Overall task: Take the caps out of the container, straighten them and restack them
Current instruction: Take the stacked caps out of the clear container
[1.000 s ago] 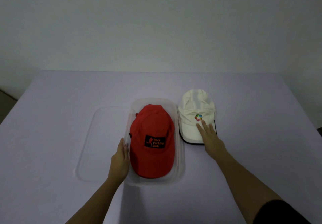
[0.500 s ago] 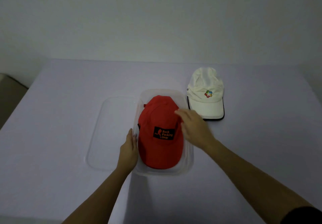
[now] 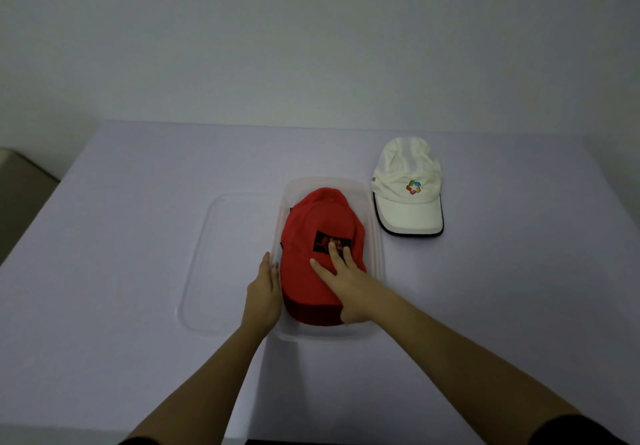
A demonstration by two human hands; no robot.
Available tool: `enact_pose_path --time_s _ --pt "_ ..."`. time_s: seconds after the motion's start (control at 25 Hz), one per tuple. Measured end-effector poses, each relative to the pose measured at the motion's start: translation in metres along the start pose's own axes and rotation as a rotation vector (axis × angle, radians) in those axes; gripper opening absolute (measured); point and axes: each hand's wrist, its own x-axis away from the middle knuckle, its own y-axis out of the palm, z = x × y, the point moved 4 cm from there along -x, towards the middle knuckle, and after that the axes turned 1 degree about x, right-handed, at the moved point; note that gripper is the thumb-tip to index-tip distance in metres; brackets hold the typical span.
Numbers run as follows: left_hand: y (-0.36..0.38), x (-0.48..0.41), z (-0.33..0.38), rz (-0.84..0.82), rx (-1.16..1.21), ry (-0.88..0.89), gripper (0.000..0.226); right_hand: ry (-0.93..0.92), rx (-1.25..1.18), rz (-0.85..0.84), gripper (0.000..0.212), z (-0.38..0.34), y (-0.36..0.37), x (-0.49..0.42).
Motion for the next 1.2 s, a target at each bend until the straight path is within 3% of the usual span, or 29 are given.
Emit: enact_pose_path --time_s 0.16,0.4,0.48,0.6,0.68,0.8,1.04,1.2 --pt "-0.001 -0.002 -0.001 0.011 -0.004 0.012 0.050 0.025 -0.201 0.376 0.075 -0.005 -0.032 0.023" --pt "0.000 -0.003 -0.004 -0.014 0.003 -0.007 0.051 -0.018 -0.323 0.953 0.072 0.015 -0.042 0.096" --pt "-0.001 -0.005 -0.006 -0.014 -0.002 -0.001 0.051 -0.036 -0.327 1.072 0.063 0.029 -0.033 0.122" --pt "0.001 -0.007 -0.008 -0.014 -0.023 -0.010 0.051 0.045 -0.197 1.161 0.070 0.061 0.000 0.156" --pt "0.003 -0.008 -0.009 -0.018 -0.027 -0.018 0.051 0.185 -0.090 1.126 0.084 0.092 0.035 0.173" --pt "0.002 -0.008 -0.012 -0.013 -0.045 -0.018 0.050 0.326 -0.022 0.929 0.110 0.137 0.078 0.188" --pt "0.005 -0.009 -0.013 -0.009 -0.055 -0.026 0.049 0.430 0.080 0.451 0.125 0.226 0.121 0.198" --pt "0.005 -0.008 -0.009 -0.002 -0.048 -0.015 0.049 0.582 0.056 0.325 0.087 0.260 0.107 0.204"
